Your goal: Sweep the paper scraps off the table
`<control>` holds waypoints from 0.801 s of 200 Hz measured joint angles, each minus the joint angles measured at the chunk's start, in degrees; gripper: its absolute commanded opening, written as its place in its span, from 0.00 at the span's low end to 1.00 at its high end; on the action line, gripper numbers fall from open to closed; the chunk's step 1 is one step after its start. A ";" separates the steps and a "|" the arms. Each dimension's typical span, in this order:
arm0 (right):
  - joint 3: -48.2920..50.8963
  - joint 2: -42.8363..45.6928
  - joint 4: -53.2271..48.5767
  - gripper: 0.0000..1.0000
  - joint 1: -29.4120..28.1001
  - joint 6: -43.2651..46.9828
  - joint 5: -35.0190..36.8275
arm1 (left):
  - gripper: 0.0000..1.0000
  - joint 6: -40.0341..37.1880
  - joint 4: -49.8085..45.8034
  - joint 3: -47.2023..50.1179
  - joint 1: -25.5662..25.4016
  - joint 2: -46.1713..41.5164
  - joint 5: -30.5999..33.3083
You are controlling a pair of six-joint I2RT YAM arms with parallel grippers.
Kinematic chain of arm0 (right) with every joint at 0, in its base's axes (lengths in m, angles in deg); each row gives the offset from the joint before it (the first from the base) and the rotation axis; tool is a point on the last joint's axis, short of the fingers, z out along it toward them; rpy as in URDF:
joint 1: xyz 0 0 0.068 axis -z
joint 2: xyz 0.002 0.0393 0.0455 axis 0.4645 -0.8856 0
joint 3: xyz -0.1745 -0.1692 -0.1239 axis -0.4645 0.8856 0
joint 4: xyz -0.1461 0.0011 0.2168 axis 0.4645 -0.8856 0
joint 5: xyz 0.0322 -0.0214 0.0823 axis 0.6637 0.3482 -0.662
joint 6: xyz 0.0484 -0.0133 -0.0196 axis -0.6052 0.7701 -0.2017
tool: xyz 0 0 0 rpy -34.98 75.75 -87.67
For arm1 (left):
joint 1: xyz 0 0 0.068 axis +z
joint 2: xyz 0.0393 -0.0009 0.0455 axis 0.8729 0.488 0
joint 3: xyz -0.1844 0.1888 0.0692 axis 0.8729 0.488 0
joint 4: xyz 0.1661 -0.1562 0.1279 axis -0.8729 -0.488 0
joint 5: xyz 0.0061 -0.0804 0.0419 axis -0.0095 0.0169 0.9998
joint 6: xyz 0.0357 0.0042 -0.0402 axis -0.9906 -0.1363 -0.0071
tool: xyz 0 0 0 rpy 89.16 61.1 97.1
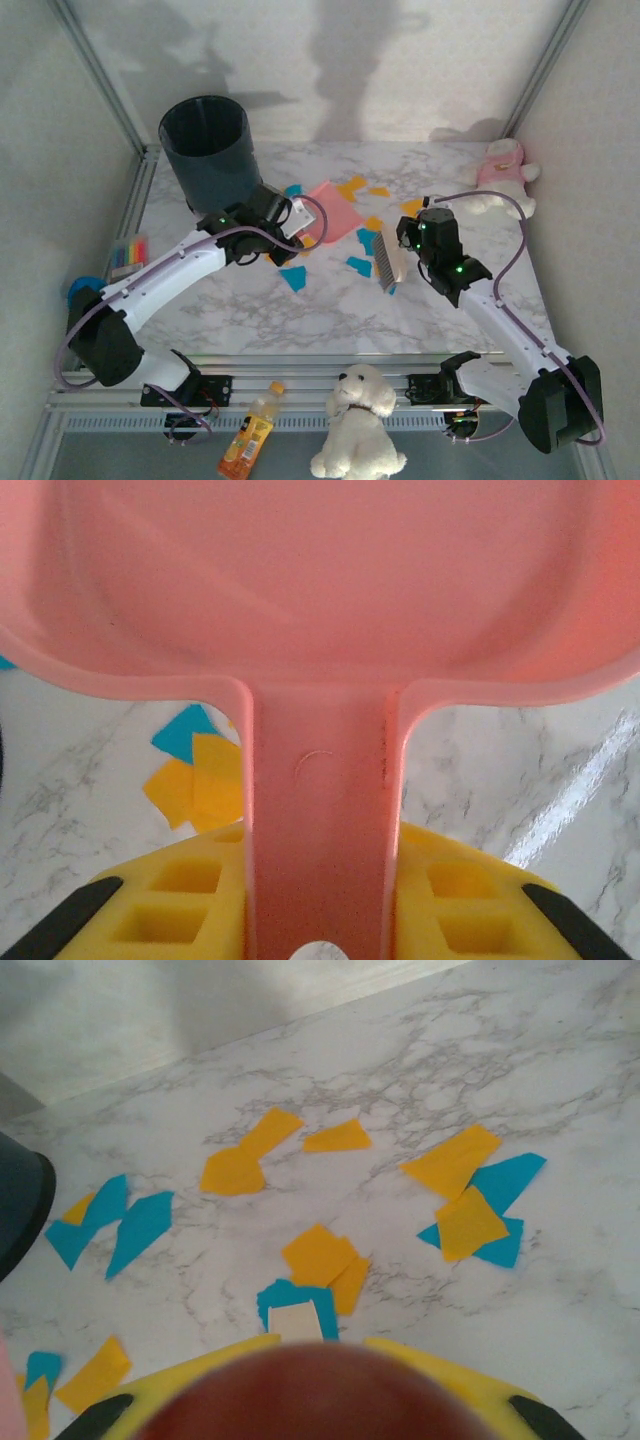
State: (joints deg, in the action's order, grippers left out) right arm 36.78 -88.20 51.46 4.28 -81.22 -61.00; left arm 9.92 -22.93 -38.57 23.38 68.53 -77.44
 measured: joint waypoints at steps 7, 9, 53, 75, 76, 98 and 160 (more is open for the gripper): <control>0.00 0.00 0.00 0.00 0.17 0.42 0.17 | 0.00 -0.59 -0.72 0.09 -0.31 0.55 0.17; 0.00 0.00 0.02 0.00 0.24 0.44 0.15 | 0.00 -0.70 -0.83 0.11 -0.37 0.66 0.26; -3.15 -4.55 1.07 0.00 4.83 -0.02 -2.60 | 0.00 -4.44 -3.17 1.57 -1.68 2.38 0.61; -5.49 -8.44 2.51 0.00 6.91 -1.88 -5.16 | 0.00 -6.03 -3.34 2.80 -2.19 2.36 0.17; -5.60 -8.57 2.56 0.00 6.97 -1.95 -5.18 | 0.00 -6.03 -3.34 2.84 -2.21 2.36 0.13; -8.74 -13.20 4.22 0.00 8.00 -4.87 -7.06 | 0.00 -7.02 -3.89 3.82 -2.32 2.38 -0.39; -19.80 -27.52 6.64 0.00 8.26 -15.45 -6.71 | 0.00 -7.82 -4.39 4.11 -2.97 2.80 -0.61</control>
State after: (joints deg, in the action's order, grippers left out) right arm 16.97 -115.72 58.11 12.54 -96.67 -67.71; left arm 2.10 -27.32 -34.46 20.41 71.33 -78.06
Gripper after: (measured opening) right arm 0.245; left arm 0.263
